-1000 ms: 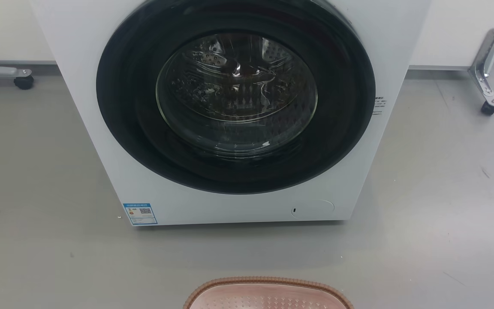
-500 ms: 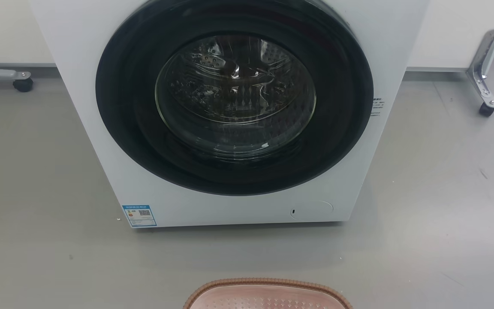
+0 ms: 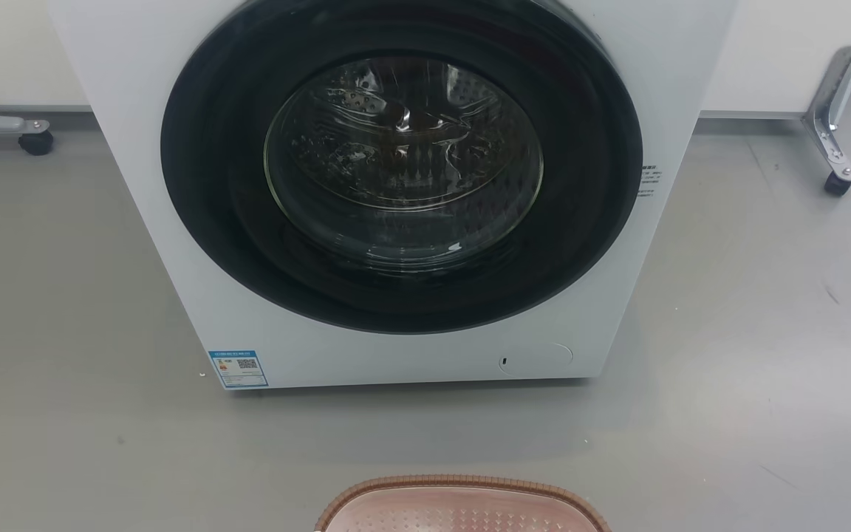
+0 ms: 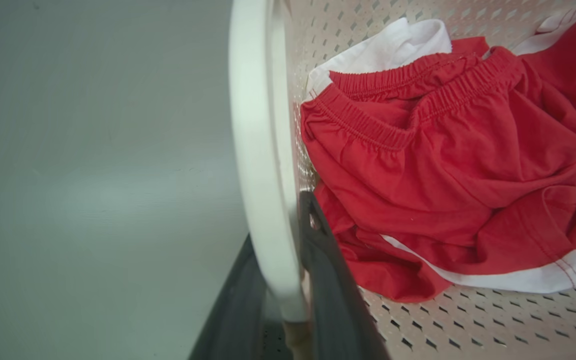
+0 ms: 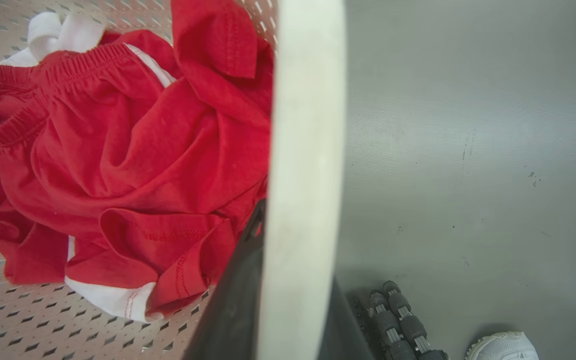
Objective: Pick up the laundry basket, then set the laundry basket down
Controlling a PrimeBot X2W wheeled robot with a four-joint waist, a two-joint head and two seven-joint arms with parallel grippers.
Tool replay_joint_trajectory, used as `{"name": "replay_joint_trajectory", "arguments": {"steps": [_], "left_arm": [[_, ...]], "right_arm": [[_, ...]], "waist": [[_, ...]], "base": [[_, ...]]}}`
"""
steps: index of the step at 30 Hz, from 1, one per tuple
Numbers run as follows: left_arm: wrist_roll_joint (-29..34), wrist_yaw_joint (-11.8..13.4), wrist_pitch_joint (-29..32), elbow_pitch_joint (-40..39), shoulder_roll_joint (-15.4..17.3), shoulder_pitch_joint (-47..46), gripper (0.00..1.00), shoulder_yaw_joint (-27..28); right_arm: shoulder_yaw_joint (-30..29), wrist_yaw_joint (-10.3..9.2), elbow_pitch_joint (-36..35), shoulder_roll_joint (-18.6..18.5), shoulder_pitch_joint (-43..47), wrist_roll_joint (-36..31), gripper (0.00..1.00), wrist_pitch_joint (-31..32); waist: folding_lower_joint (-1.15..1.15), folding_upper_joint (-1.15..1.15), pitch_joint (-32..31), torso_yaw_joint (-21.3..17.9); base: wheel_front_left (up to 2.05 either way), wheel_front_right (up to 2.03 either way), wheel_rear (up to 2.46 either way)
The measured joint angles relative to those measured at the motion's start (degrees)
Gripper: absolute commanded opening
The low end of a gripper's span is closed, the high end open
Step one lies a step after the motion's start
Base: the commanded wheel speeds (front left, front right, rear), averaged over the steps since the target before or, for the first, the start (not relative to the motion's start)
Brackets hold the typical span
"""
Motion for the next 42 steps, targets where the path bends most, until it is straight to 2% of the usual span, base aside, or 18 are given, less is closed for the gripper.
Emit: {"name": "replay_joint_trajectory", "arguments": {"steps": [9, 18, 42], "left_arm": [[-1.2, 0.2, 0.0, 0.0, 0.1, -0.9, 0.00, -0.3], [-1.2, 0.5, -0.6, -0.4, 0.1, -5.8, 0.00, 0.1], [-1.2, 0.6, -2.8, 0.4, 0.2, -22.1, 0.00, 2.6]], "right_arm": [[0.7, 0.00, -0.1, 0.0, -0.8, 0.5, 0.00, -0.6], [0.3, 0.00, 0.9, 0.0, -6.3, 0.6, 0.00, -2.1], [-1.0, 0.01, 3.9, -0.2, -24.6, -0.4, 0.00, -4.6]], "waist": [[0.00, 0.00, 1.4, 0.0], [0.01, 0.00, 5.5, -0.1], [0.02, 0.01, 23.6, 0.5]], "base": [[0.00, 0.00, 0.00], [0.00, 0.00, 0.00], [0.00, 0.00, 0.00]]}}
